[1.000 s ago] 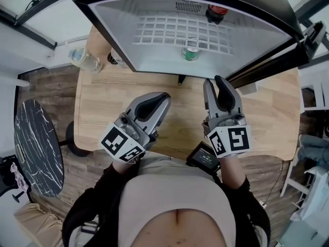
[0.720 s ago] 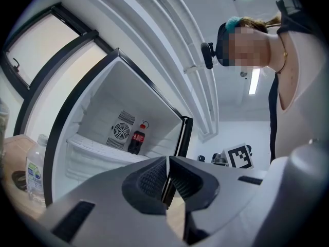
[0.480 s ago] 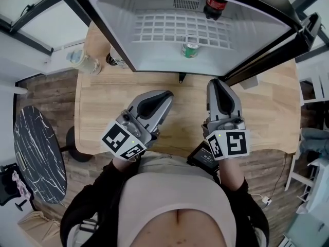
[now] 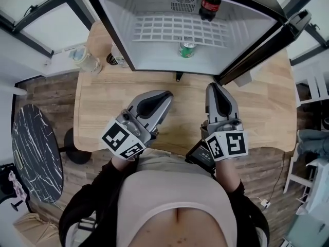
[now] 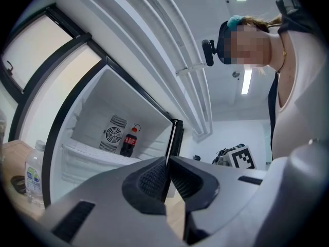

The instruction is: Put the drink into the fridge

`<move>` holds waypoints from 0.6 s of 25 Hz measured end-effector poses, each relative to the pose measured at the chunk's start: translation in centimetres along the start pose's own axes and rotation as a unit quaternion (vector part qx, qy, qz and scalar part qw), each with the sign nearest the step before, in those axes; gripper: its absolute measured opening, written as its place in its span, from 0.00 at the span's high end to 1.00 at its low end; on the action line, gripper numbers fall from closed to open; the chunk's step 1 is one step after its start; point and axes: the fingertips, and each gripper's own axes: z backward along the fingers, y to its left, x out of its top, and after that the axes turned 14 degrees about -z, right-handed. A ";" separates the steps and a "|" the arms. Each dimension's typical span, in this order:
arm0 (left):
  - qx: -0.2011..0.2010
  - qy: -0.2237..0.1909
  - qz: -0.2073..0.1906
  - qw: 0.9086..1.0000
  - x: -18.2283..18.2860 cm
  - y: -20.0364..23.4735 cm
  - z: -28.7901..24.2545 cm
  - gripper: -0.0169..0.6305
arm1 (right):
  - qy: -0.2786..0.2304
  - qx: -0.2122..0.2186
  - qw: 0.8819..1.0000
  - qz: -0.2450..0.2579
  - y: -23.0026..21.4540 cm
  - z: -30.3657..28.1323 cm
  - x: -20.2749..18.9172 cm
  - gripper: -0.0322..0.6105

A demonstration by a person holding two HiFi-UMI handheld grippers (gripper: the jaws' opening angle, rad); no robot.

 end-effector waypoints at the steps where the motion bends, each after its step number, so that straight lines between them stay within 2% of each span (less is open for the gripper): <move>1: 0.003 -0.001 -0.001 1.000 0.1 -0.3 0.2 0.94 | 0.000 -0.002 1.000 0.000 0.0 0.4 0.0 0.89; 4: 0.011 -0.003 -0.005 1.000 0.4 -1.6 0.8 0.94 | -0.006 -0.004 1.000 0.005 0.3 1.9 0.4 0.89; 9: 0.021 -0.006 -0.006 1.000 0.7 -4.8 1.9 0.94 | -0.018 0.019 0.999 0.029 1.6 5.3 1.3 0.91; 11: 0.023 -0.007 -0.006 1.000 0.7 -6.3 2.2 0.94 | -0.018 0.034 0.998 0.040 2.2 6.8 1.4 0.91; 15: 0.028 -0.012 -0.007 1.000 1.0 -9.4 3.1 0.94 | -0.023 0.070 0.997 0.027 3.6 10.3 1.7 0.91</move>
